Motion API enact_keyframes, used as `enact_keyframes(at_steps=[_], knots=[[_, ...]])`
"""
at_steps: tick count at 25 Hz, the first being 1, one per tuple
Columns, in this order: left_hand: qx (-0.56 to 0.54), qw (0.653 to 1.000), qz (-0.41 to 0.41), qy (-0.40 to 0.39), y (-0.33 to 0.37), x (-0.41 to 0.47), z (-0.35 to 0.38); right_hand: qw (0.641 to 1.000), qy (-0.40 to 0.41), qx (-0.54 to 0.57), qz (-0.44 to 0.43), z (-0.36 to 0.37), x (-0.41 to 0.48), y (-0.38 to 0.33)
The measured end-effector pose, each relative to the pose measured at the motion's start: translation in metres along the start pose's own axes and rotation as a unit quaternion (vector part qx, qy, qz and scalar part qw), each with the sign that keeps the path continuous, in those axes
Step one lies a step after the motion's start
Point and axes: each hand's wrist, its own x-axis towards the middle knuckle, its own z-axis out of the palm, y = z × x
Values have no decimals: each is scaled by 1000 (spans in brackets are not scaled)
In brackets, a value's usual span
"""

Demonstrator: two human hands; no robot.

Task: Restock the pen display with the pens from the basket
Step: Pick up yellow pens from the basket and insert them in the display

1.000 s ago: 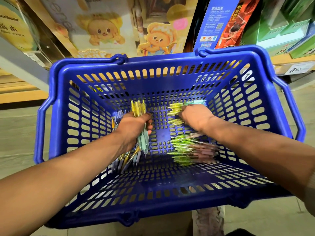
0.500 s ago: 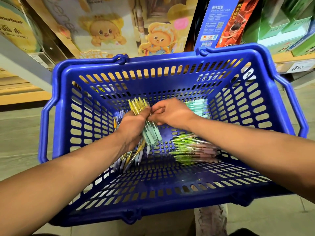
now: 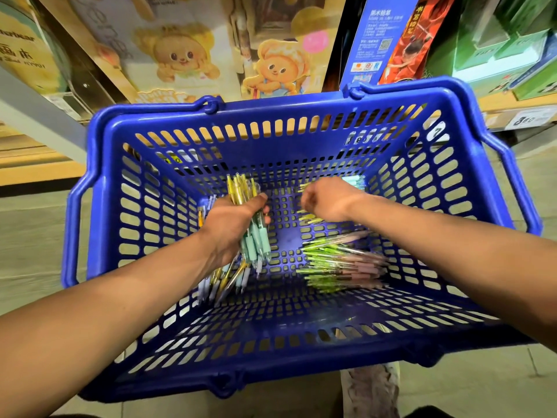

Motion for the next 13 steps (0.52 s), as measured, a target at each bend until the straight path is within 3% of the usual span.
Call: enact_keyframes(at_steps=[2, 3, 6, 13], knots=[[14, 1000, -4, -13, 0, 0, -1, 983, -23, -180, 9, 10, 0, 15], [30, 999, -2, -23, -1, 2, -1, 977, -31, -211, 15, 15, -1, 22], [69, 997, 17, -25, -4, 5, 1, 966, -9, -257, -1, 27, -2, 30], [30, 999, -28, -20, -5, 6, 0, 935, 6, -353, -31, 36, 1, 38]])
